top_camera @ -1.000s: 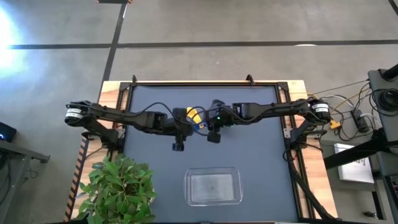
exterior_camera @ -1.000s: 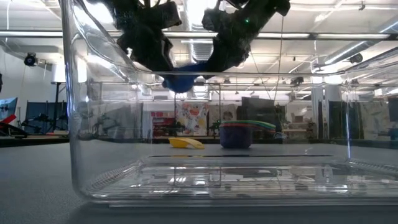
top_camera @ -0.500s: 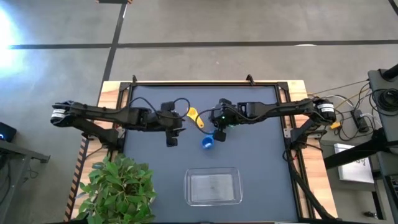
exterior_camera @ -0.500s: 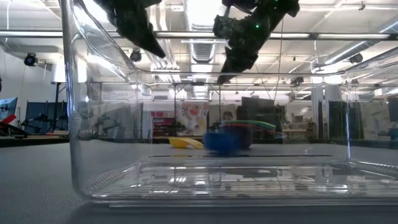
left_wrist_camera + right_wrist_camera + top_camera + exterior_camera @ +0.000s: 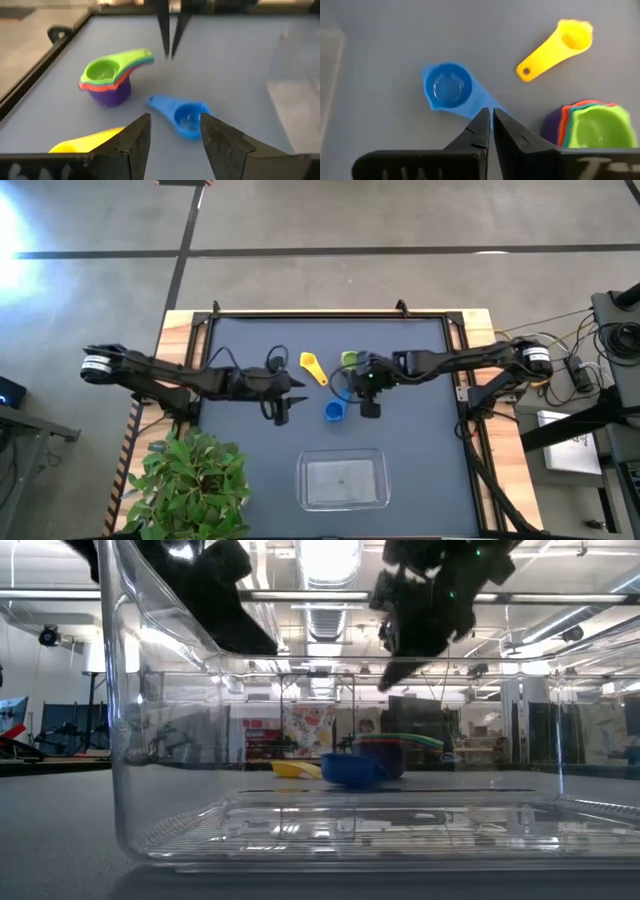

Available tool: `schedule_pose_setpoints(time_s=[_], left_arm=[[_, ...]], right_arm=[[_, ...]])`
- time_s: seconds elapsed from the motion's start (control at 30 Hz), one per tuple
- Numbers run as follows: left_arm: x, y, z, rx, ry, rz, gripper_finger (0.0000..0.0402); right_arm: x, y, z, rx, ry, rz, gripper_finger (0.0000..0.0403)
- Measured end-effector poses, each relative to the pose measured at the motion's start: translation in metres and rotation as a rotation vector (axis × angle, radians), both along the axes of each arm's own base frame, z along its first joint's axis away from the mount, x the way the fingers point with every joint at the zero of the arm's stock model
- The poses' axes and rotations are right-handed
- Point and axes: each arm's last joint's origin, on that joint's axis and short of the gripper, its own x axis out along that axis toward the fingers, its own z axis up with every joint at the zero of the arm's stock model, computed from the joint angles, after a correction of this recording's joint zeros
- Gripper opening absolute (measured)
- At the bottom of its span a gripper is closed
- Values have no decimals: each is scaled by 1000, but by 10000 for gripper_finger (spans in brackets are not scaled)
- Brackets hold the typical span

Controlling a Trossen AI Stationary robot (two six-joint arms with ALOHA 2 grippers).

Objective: Nest measuring cups in basket
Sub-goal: Stack the blue measuring cup on top of the green measuring cup

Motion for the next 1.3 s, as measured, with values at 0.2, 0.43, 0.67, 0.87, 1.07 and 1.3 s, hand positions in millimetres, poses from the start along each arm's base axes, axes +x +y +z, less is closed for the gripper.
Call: schedule_pose_setpoints(time_s=[0.2, 0.43, 0.67, 0.87, 1.07, 1.3], left_arm=[[-2, 0, -10, -80, -161, 33, 154], [-2, 0, -14, -110, -257, 39, 154], [0, -4, -17, -133, -268, 35, 154], [-3, -8, -12, -111, -286, 9, 154], [-10, -8, -13, -107, -288, 8, 154], [-24, -5, -12, -85, -314, 73, 154]], right_arm=[[6, -1, -23, -21, 80, 36, 79], [32, -3, -30, -71, 100, 104, 174], [66, -6, -43, -81, 156, 151, 200], [84, -8, -60, -56, 244, 173, 191], [91, -8, -69, -49, 257, 178, 175], [92, -8, -69, -47, 239, 170, 100]])
